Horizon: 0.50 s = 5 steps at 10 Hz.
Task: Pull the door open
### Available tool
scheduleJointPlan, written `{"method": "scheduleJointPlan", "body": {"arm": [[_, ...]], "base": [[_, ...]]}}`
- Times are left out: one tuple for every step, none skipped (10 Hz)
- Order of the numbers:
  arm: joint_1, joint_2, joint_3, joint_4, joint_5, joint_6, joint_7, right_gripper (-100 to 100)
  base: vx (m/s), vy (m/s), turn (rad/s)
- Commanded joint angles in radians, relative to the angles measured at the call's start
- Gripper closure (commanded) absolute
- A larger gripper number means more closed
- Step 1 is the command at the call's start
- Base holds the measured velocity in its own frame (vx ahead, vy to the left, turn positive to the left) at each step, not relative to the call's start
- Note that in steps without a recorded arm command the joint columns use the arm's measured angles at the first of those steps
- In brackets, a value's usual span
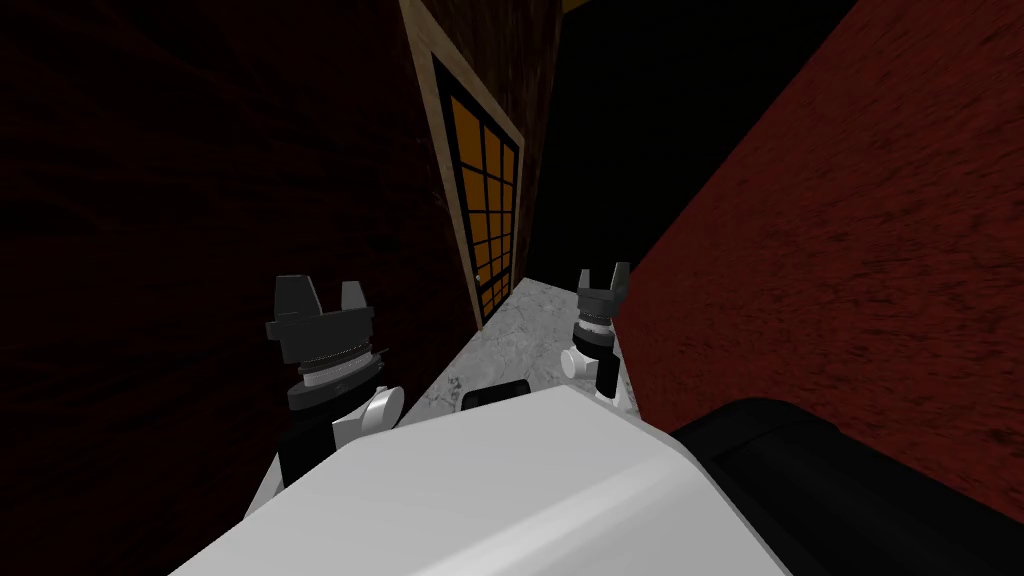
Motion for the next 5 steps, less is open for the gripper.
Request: {"method": "scheduleJointPlan", "body": {"arm": [[-0.004,-0.011,-0.003,0.034,0.023,-0.009,0.026,-100],[-0.006,-0.015,-0.005,0.049,0.032,-0.013,0.038,-100],[-0.008,-0.019,-0.006,0.064,0.042,-0.017,0.049,-100],[-0.010,-0.024,-0.008,0.083,0.055,-0.022,0.063,-100],[-0.012,-0.029,-0.010,0.104,0.069,-0.028,0.080,-100]], "base": [[-0.022,-0.090,0.157],[0.109,-0.041,0.147],[0.119,-0.038,0.072],[0.117,-0.052,0.091],[0.103,-0.044,0.155]]}}
